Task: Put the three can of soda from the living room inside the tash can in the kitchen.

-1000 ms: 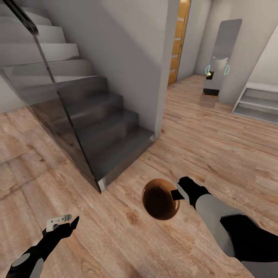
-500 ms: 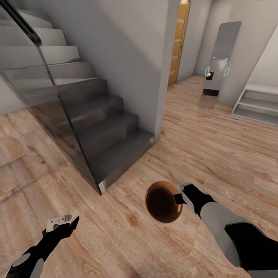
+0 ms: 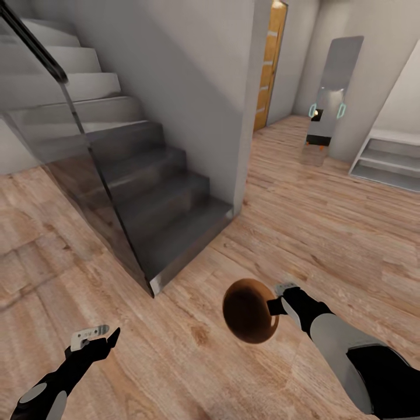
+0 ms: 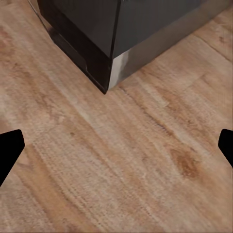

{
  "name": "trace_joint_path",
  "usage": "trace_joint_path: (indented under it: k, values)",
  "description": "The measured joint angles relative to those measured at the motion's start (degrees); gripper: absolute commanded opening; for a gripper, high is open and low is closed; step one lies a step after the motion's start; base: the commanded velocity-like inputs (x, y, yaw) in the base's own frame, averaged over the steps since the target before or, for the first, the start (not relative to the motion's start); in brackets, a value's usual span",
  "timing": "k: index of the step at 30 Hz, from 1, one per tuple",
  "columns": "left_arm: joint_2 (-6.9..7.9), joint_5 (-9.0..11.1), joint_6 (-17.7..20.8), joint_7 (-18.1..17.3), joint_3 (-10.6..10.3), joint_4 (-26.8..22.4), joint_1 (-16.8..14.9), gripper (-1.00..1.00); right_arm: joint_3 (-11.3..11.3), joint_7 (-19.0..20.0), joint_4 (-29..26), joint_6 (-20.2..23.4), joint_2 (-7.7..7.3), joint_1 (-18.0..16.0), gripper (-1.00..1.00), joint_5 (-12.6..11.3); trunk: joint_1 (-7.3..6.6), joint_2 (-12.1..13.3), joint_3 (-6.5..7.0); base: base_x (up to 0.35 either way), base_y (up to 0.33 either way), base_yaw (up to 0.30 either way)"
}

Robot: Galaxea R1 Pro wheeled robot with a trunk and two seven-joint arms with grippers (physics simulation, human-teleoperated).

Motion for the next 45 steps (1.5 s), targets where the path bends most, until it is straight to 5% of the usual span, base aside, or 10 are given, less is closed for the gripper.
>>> trace_joint_path:
  k: [21,31,35,36,41,45]
  values:
    - [0.00,0.0,-0.1,0.0,0.0,0.1,0.0,1.00,-0.4,0.6,-0.1,-4.9,-0.18,1.9,-1.00,-0.9,-4.61,8.4,4.59,0.000,0.000,0.000]
    - [0.00,-0.1,-0.1,0.1,0.0,0.3,0.0,1.00,-0.2,5.7,-0.7,-13.6,-0.24,3.6,-1.00,-0.8,-6.81,12.4,7.29,0.000,0.000,0.000]
    - [0.00,-0.2,-0.1,0.1,0.0,0.3,0.0,1.00,-0.7,5.8,-8.4,-16.9,-0.24,8.8,-1.00,-0.8,-7.69,14.0,8.38,0.000,0.000,0.000]
    - [0.00,-0.2,-0.1,0.1,0.0,0.3,0.0,1.00,-0.7,5.5,-14.4,-17.4,-0.25,12.7,-1.00,-0.1,-7.91,14.4,8.64,0.000,0.000,0.000]
    - [0.00,-0.2,-0.2,0.1,0.0,0.4,0.0,1.00,-0.8,5.8,-31.7,-14.4,-0.32,22.1,-1.00,-0.8,-9.01,16.4,9.99,0.000,0.000,0.000]
    - [0.00,-0.2,-0.2,0.1,0.0,0.4,0.0,1.00,-1.0,5.8,-43.9,-11.6,-2.28,28.8,-1.00,-0.7,-9.89,18.0,11.07,0.000,0.000,0.000]
